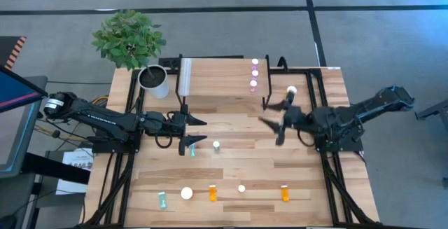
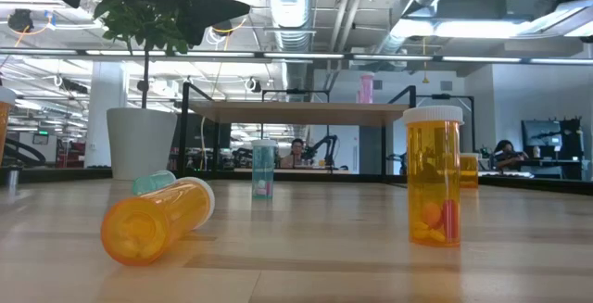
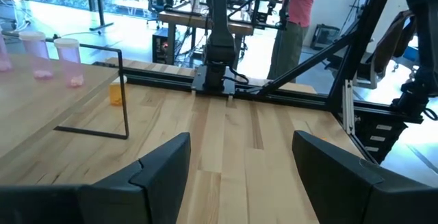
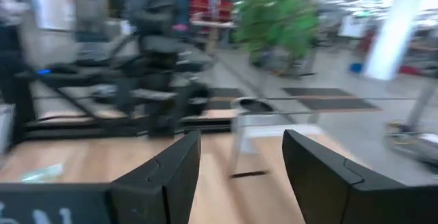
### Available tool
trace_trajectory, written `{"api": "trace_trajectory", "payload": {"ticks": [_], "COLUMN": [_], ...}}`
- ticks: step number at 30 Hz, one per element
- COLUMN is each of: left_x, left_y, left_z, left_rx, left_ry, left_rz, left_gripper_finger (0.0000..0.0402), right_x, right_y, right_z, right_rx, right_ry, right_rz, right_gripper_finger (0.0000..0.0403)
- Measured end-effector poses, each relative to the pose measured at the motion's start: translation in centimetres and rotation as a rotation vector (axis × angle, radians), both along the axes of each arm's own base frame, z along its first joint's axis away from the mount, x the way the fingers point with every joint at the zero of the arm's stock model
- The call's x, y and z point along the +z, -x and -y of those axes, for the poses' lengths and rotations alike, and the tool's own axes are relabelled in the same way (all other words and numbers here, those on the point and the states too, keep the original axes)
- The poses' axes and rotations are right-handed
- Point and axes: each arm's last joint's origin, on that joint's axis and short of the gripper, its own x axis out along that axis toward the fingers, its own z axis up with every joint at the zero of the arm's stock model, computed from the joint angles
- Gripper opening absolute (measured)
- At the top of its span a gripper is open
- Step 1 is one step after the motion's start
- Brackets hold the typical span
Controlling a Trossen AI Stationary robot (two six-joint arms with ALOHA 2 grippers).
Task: Pick and place medicine bottles onto shelf by color
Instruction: Put the middle orange pill bottle on the shelf
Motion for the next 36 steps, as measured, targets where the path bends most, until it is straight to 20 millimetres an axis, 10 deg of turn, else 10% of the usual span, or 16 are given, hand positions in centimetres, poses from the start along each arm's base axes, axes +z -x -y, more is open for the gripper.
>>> {"api": "trace_trajectory", "payload": {"ticks": [16,36], "left_x": [0.0,-0.2], "left_y": [0.0,-0.1], "left_z": [0.0,0.1], "left_rx": [0.0,-0.016], "left_ry": [0.0,0.0], "left_rz": [-0.001,-0.011], "left_gripper_finger": [0.0245,0.0245], "right_x": [-8.5,-15.2], "right_y": [-6.5,-11.2], "right_z": [-6.7,-4.4], "right_rx": [0.066,0.094], "right_ry": [-0.092,-0.194], "right_rz": [-0.145,-0.23], "right_gripper_finger": [0.0215,0.0205]}}
